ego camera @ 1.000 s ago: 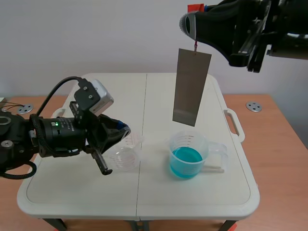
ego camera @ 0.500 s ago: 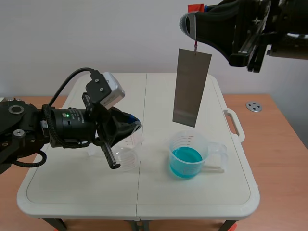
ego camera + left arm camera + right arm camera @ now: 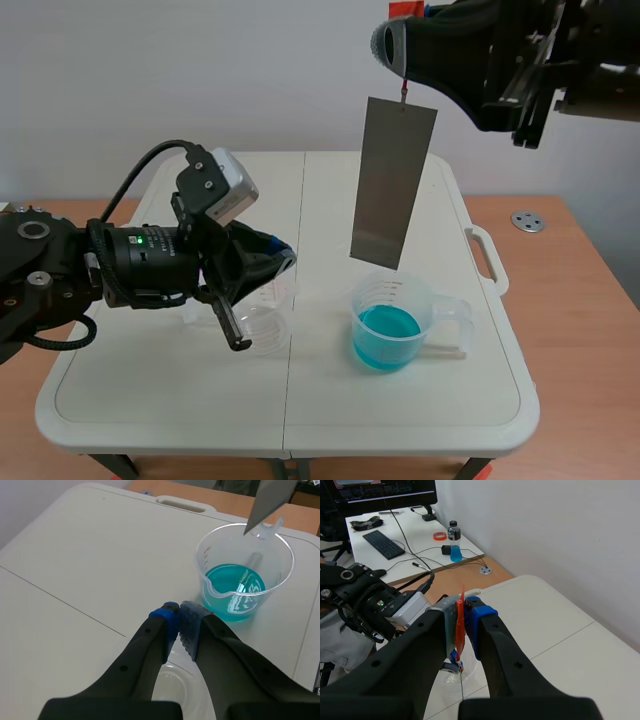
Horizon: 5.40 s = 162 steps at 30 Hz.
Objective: Hold the metal plate by the orange handle, dip it into the blue solution, take it out and point at it, then put the plate back in the beaker on the left.
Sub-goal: 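Raise the plate and point at it, then put the plate into the left beaker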
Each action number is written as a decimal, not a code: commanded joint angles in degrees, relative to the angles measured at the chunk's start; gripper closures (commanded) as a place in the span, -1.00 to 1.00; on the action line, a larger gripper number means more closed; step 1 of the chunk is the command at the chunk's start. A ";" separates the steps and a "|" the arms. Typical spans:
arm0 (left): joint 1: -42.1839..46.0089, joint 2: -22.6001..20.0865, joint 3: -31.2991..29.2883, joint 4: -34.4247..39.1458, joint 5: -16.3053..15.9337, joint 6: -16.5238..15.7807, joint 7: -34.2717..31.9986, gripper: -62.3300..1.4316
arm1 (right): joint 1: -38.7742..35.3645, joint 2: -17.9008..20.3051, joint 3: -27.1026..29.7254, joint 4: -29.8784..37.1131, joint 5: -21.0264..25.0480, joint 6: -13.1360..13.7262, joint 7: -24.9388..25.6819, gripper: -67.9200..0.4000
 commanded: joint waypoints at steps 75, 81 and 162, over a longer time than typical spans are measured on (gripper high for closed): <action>52.30 -8.48 -15.47 -10.38 -5.22 14.62 -2.67 0.81 | 22.08 -22.99 -20.76 -16.15 -12.52 -0.35 -1.90 0.95; 52.30 -8.52 -15.47 -10.38 -5.20 14.62 -2.19 0.81 | 22.08 -23.69 -20.76 -18.18 -13.22 -0.15 -1.73 0.95; 51.82 -8.50 -15.47 -11.43 -5.22 14.60 -2.27 0.81 | 18.56 -23.82 -27.87 -39.93 -22.08 0.66 8.46 0.95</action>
